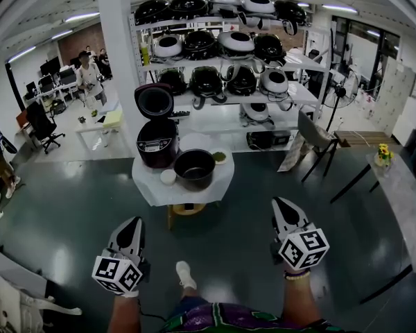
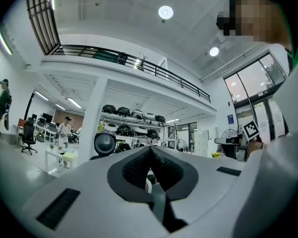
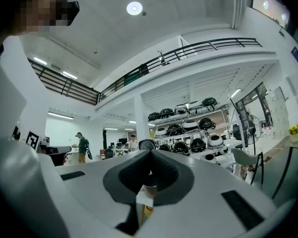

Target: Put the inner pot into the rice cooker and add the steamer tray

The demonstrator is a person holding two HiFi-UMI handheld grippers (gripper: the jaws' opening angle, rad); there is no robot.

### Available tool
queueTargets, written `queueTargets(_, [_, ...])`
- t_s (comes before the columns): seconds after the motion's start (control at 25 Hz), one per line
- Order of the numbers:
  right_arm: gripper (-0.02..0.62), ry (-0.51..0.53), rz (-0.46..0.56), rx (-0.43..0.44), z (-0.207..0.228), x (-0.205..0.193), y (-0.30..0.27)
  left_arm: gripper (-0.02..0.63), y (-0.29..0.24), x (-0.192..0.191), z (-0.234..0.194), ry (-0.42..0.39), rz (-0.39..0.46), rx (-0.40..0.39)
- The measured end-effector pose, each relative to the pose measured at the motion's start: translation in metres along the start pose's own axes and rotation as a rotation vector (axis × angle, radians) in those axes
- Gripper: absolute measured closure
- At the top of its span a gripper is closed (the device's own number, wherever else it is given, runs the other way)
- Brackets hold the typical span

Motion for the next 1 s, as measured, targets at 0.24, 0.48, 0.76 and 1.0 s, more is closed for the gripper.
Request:
queueTargets(0.24, [0.589, -0.009, -0.009, 0.016, -0.003, -0.003, -0.018, 0.584, -0.006, -0.004, -0.011, 0.011, -0.008, 0.008])
queueTargets(0.48, [0.589, 0.0, -0.018, 0.028, -0.011, -0.006, -0.053, 0.584, -0.023, -0.006, -0.042, 0.013, -0.003, 0.01])
queueTargets(0.76, [0.589, 0.011, -0.025, 0.031, -0.018, 0.006, -0.12, 0.584, -0.067, 0.002, -0.091, 0.018, 0.003, 0.013])
queueTargets(1.0, [0.589, 0.037, -0.022, 0.035, -0.029, 0.019, -0.192, 0.584, -0.107, 0.004, -0.146, 0.034, 0.008, 0.017])
Point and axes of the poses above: the fingertips, and each gripper's own axes: y backward along the fingers, z to its right, x out of its top, the point moved 7 cm from there along y, backward along the fingers, and after that the axes turned 10 degrees about -x, right-handed, at the moved point
